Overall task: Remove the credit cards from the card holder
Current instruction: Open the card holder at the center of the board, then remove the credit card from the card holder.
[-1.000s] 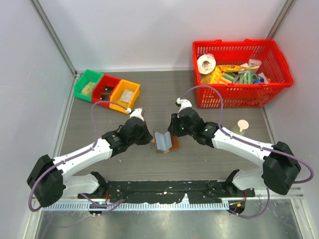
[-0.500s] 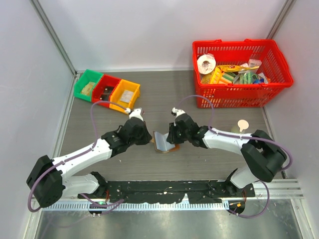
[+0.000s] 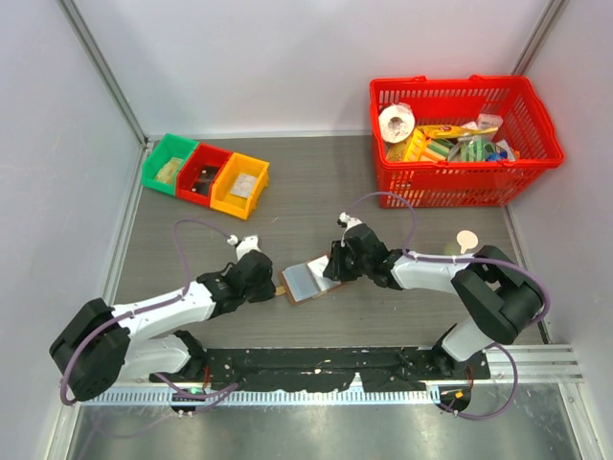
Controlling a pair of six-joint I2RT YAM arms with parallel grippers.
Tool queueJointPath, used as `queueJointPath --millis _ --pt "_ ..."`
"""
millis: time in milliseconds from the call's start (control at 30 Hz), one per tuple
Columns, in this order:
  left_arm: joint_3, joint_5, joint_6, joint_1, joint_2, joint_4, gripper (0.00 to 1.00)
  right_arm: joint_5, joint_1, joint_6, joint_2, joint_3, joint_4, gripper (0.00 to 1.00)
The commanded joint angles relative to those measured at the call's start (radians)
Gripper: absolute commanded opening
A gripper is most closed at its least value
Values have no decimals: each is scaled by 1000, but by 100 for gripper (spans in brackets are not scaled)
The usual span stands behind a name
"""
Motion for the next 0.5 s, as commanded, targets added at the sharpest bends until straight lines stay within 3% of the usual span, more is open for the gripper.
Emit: queueJointPath --millis 0,133,333,467 --pt "43 -51 -20 -3 -4 29 37 -1 -5 0 5 -13 -7 25" --pt "107 -63 -2 -5 -47 -43 54 -3 -3 -14 -8 0 -24 26" --pt "181 -20 5 -3 -96 -62 59 -10 -5 -28 -28 17 -36 25" --pt "180 15 -3 -3 -39 -19 61 -12 -5 -32 -33 27 -41 25"
